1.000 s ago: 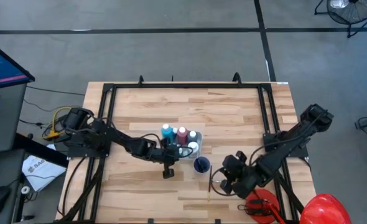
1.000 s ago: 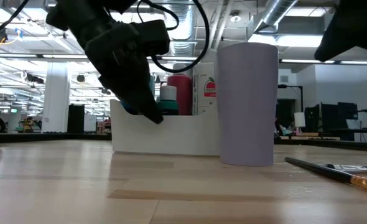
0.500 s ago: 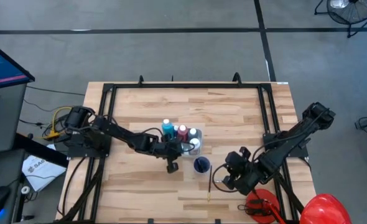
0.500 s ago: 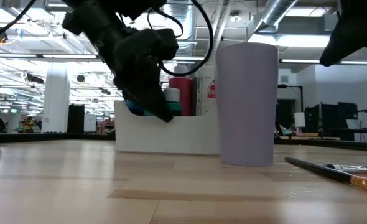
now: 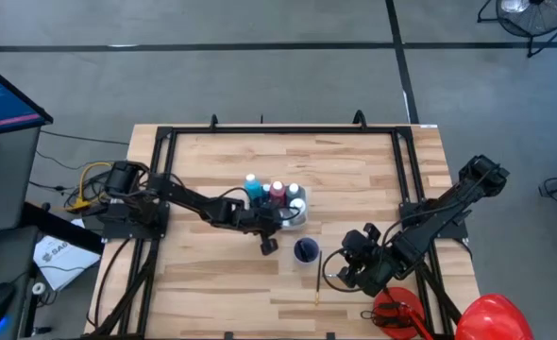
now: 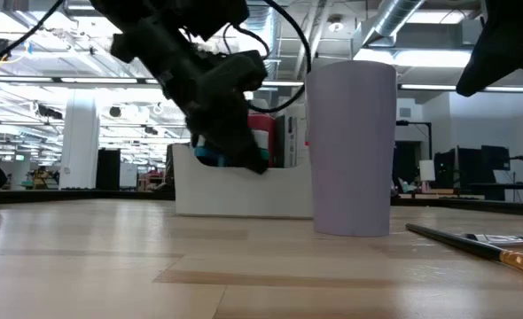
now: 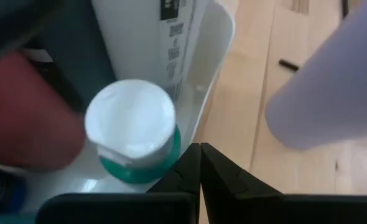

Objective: Pick & Place Paint Supplies
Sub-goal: Adjust the white bin, then put the silver paintbrush into the blue cup

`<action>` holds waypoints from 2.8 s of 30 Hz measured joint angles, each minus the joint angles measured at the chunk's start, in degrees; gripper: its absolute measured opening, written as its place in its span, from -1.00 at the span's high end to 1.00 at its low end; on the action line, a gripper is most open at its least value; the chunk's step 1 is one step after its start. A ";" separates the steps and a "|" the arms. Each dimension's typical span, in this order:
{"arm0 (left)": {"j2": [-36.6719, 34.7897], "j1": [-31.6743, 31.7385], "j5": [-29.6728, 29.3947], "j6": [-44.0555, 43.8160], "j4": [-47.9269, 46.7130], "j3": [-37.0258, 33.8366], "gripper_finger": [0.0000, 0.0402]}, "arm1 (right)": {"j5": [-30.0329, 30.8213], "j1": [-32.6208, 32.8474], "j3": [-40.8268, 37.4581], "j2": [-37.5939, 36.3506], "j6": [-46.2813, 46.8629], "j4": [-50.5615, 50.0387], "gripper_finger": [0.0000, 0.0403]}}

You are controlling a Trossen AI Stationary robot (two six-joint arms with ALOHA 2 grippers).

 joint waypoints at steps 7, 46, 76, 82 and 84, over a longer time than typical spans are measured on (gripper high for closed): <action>3.42 0.12 -0.10 -0.03 0.57 2.95 1.00 | -0.04 0.24 0.00 0.00 0.03 0.21 1.00; -17.55 -7.90 0.64 2.51 0.05 3.74 0.98 | -10.34 0.95 0.02 -0.39 0.92 18.92 1.00; -8.16 -23.32 3.56 -10.14 12.63 -1.18 0.99 | -16.41 4.48 -0.03 14.22 6.79 22.36 1.00; -6.25 -22.51 3.13 -14.49 14.37 -1.18 0.99 | -20.00 1.61 0.05 13.07 -4.49 22.05 0.95; -6.25 -22.54 2.88 -14.67 14.70 -1.18 0.99 | -21.13 0.78 0.04 13.11 -7.09 21.42 0.86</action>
